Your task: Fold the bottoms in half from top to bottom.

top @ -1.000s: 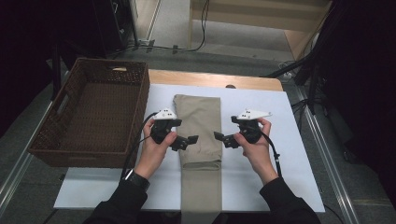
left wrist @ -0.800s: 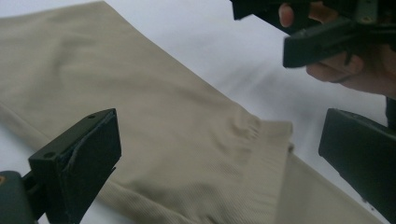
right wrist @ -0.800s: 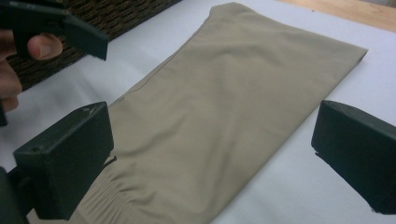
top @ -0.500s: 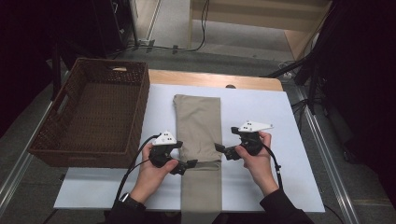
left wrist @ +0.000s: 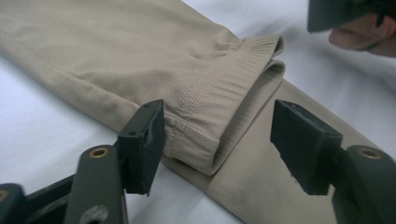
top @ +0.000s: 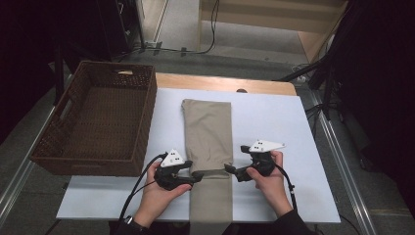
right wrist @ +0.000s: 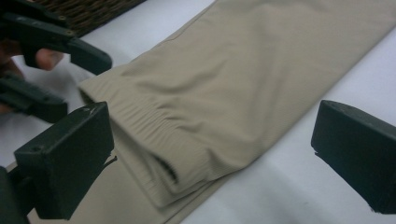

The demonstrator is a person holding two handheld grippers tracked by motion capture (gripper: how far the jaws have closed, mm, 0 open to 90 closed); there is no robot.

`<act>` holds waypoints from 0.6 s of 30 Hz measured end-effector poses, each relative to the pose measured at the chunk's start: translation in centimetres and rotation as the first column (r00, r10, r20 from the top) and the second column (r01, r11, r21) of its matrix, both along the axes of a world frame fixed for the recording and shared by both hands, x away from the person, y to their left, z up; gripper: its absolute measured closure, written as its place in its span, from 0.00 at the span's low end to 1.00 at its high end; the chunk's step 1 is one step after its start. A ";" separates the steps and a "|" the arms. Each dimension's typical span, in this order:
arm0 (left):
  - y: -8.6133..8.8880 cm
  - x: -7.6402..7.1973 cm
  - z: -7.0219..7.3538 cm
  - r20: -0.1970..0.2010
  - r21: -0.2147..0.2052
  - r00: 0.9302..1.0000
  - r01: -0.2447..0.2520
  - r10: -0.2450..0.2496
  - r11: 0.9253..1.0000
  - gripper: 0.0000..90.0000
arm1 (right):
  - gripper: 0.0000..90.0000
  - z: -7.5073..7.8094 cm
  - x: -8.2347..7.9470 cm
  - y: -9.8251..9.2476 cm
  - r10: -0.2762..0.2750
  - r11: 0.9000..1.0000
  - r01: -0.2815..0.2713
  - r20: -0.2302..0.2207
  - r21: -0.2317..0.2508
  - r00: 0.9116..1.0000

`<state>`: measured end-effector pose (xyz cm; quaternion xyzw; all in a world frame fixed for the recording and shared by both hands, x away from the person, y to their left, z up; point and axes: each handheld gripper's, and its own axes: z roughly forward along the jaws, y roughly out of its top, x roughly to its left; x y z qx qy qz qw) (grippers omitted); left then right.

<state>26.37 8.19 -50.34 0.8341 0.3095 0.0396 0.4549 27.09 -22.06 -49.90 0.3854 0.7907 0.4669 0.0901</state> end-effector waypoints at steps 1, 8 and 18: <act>0.0 -0.1 -0.1 -0.002 0.003 1.000 -0.004 0.004 1.000 0.43 | 0.00 -0.2 -0.2 0.1 0.006 1.000 -0.006 0.001 -0.001 1.000; 0.1 -0.4 -0.3 0.011 0.016 1.000 -0.028 0.028 0.999 0.47 | 0.00 -1.5 -1.5 0.4 0.036 0.999 -0.036 -0.019 -0.015 0.999; -0.3 -0.7 -0.5 0.028 0.067 0.998 -0.064 0.062 0.996 0.56 | 0.20 -1.8 -2.6 0.9 -0.007 0.999 0.006 -0.006 -0.053 1.000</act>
